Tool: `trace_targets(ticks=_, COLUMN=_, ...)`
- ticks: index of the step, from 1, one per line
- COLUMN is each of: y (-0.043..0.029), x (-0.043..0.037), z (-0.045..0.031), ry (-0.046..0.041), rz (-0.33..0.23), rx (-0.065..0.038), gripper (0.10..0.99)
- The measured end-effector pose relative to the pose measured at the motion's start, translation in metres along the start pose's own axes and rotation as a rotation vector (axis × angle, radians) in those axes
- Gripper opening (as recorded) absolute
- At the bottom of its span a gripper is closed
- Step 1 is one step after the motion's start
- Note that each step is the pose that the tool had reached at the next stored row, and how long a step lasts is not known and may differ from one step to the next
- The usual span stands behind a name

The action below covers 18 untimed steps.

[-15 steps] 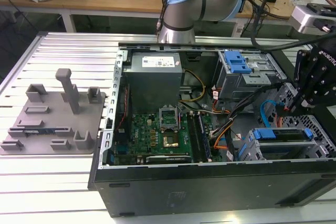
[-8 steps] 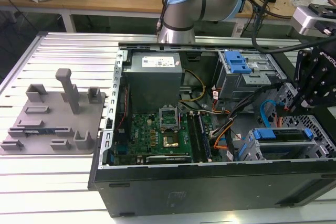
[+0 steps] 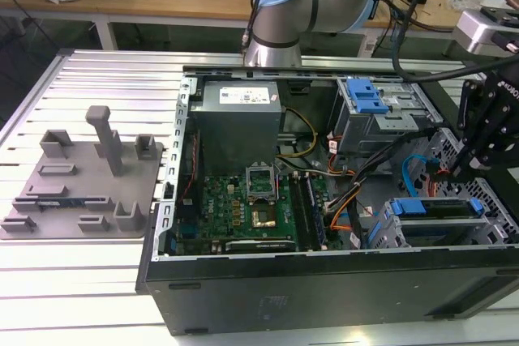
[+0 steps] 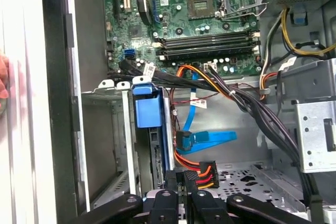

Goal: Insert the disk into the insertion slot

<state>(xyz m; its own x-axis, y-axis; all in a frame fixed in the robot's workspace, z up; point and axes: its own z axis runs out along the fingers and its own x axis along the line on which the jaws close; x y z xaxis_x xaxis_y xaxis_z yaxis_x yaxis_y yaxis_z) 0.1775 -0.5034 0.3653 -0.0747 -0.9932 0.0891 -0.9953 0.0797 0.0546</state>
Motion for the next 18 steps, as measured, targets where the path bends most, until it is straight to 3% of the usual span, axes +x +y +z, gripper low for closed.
trace_targets(ticks=8, y=0.0008, x=-0.0001, z=0.0015, ry=0.0028, rz=-0.045, rx=0.009, gripper=0.165)
trace_targets(ticks=10, y=0.0030, x=0.0000, z=0.0023, ry=0.0019, rz=-0.044, rx=0.024, gripper=0.165)
trace_targets(ticks=11, y=0.0044, x=0.0001, z=0.0028, ry=0.0012, rz=-0.043, rx=0.037, gripper=0.165)
trace_targets(ticks=12, y=0.0050, x=0.0001, z=0.0033, ry=0.0010, rz=-0.042, rx=0.039, gripper=0.165)
trace_targets(ticks=14, y=0.0052, x=0.0001, z=0.0035, ry=0.0011, rz=-0.043, rx=0.038, gripper=0.165)
trace_targets(ticks=18, y=0.0048, x=0.0033, z=0.0038, ry=0.0022, rz=-0.044, rx=0.020, gripper=0.165)
